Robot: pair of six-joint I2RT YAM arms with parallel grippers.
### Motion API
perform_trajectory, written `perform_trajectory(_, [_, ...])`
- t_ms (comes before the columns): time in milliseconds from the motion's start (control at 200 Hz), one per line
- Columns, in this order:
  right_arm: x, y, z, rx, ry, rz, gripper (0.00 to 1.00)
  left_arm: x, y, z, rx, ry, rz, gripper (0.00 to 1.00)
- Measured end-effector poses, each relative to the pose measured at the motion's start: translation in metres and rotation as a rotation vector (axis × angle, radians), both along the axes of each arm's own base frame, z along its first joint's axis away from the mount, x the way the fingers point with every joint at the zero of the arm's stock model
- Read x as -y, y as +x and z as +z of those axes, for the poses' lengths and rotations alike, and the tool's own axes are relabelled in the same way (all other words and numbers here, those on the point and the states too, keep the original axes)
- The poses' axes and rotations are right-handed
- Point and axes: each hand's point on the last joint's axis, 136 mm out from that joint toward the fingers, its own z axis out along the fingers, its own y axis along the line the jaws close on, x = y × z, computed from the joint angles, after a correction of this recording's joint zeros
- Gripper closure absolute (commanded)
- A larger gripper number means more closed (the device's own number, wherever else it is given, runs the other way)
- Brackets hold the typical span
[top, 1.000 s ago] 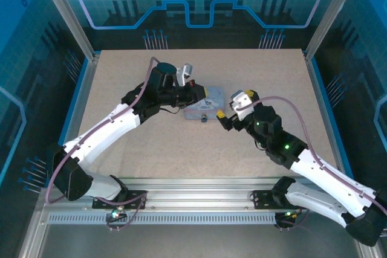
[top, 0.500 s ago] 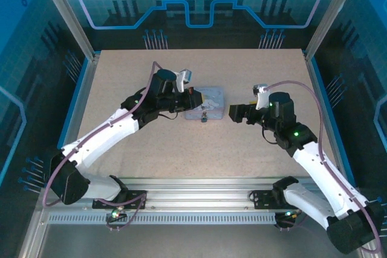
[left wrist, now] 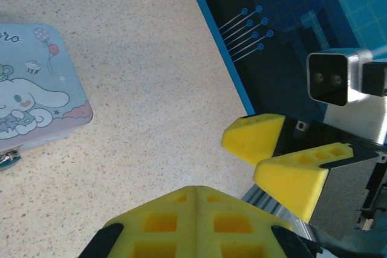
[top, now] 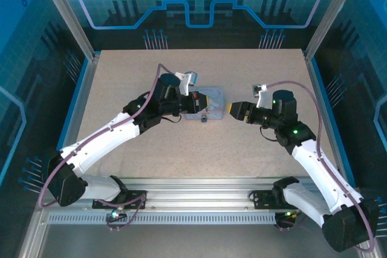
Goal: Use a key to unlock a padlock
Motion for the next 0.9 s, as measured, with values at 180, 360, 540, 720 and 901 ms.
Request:
perform_trajectory(180, [-0.014,-0.004,0.012,0.002,0.147,0.071,0.42,0.007,-0.006,0.009,0.047,-0.042,-0.02,1.0])
perform_trajectory(360, [-0.022,-0.006,0.027,0.035,0.236,0.113,0.45,0.016,-0.012,0.023,0.092,-0.089,-0.039,1.0])
perform_trajectory(540, [-0.032,-0.014,0.045,0.087,0.283,0.165,0.53,0.02,-0.013,0.026,0.092,-0.134,-0.035,1.0])
perform_trajectory(720, [-0.038,-0.019,0.052,0.111,0.299,0.192,0.57,0.022,-0.011,0.033,0.087,-0.18,-0.024,1.0])
perform_trajectory(901, [-0.045,-0.026,0.055,0.124,0.308,0.224,0.67,0.024,-0.01,0.04,0.091,-0.218,-0.018,1.0])
